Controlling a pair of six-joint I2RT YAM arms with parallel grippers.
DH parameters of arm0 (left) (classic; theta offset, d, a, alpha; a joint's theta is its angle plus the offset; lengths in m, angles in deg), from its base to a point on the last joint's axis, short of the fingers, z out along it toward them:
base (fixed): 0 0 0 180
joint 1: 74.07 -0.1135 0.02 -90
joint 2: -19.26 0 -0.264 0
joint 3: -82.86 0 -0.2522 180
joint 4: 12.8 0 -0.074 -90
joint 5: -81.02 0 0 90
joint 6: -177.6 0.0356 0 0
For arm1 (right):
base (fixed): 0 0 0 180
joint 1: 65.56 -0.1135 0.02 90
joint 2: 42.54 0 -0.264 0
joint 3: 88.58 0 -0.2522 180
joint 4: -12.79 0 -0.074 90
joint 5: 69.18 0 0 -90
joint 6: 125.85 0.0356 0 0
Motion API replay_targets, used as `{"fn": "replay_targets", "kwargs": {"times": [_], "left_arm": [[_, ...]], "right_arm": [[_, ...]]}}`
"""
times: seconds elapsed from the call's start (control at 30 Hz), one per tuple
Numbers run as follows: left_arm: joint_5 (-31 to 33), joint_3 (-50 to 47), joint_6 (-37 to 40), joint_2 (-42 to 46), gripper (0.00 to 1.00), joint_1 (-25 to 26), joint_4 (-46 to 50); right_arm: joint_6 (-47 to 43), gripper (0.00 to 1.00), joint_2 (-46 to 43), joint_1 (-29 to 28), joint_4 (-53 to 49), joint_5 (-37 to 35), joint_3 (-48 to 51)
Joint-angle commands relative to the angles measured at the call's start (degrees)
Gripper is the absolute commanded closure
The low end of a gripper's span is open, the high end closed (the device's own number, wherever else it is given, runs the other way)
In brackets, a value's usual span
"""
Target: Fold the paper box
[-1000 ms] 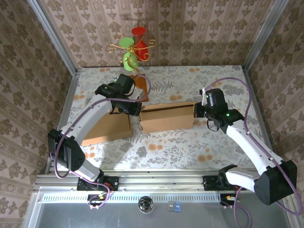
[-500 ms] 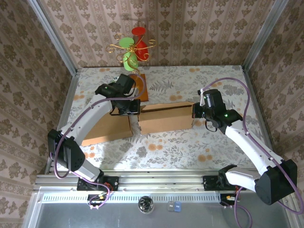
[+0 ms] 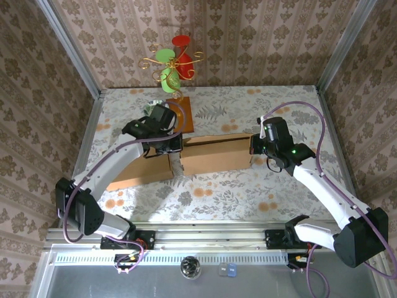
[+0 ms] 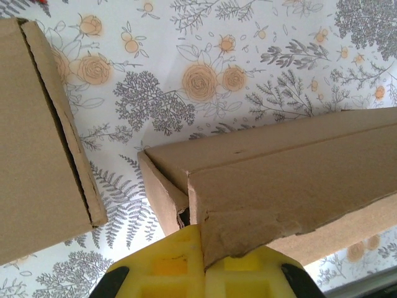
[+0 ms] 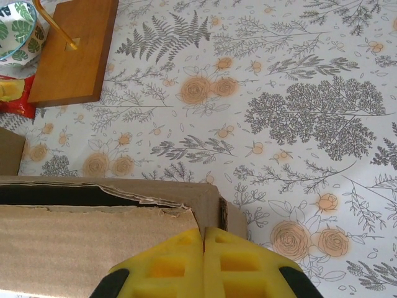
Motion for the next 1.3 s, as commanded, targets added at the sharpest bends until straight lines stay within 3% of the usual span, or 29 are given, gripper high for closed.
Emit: {"fn": "replay_targets", "kwargs": {"times": [0.0,0.33,0.6,0.73,0.8,0.9,1.07,1.27], "left_arm": [[2.3,-4.1,-0.7,1.0,1.0,0.6,-1.0],[7.8,-14.5,-1.7,5.4,1.0,4.0,-9.9],[13.6,-18.1,-2.1,6.6,1.0,6.9,-10.9],[14.5,-18.5,-2.2,6.8,1.0,7.3,-10.8],[14.8,-18.4,-1.9,6.8,1.0,7.3,-10.7],[14.9,-18.4,-1.8,6.7,1.0,7.4,-10.7],[14.9,-18.0,-1.5,6.5,1.0,7.6,-10.8],[14.9,-17.2,-0.8,6.1,1.0,7.7,-10.4]], "right_arm": [[1.0,1.0,0.0,-0.7,1.5,-1.6,1.5],[0.3,1.0,-0.1,-1.8,2.9,-2.9,3.3],[3.2,1.0,-2.4,-1.9,-0.9,-4.6,2.4],[9.1,0.88,-4.1,-1.9,-4.7,-4.2,1.0],[13.5,0.71,-4.8,-1.9,-6.3,-4.0,0.6],[20.6,0.6,-6.3,-1.9,-9.8,-3.2,-0.3],[38.7,0.53,-8.6,-1.9,-14.1,-3.2,-3.1],[65.0,0.45,-12.3,-2.0,-10.0,-2.9,0.1]]}}
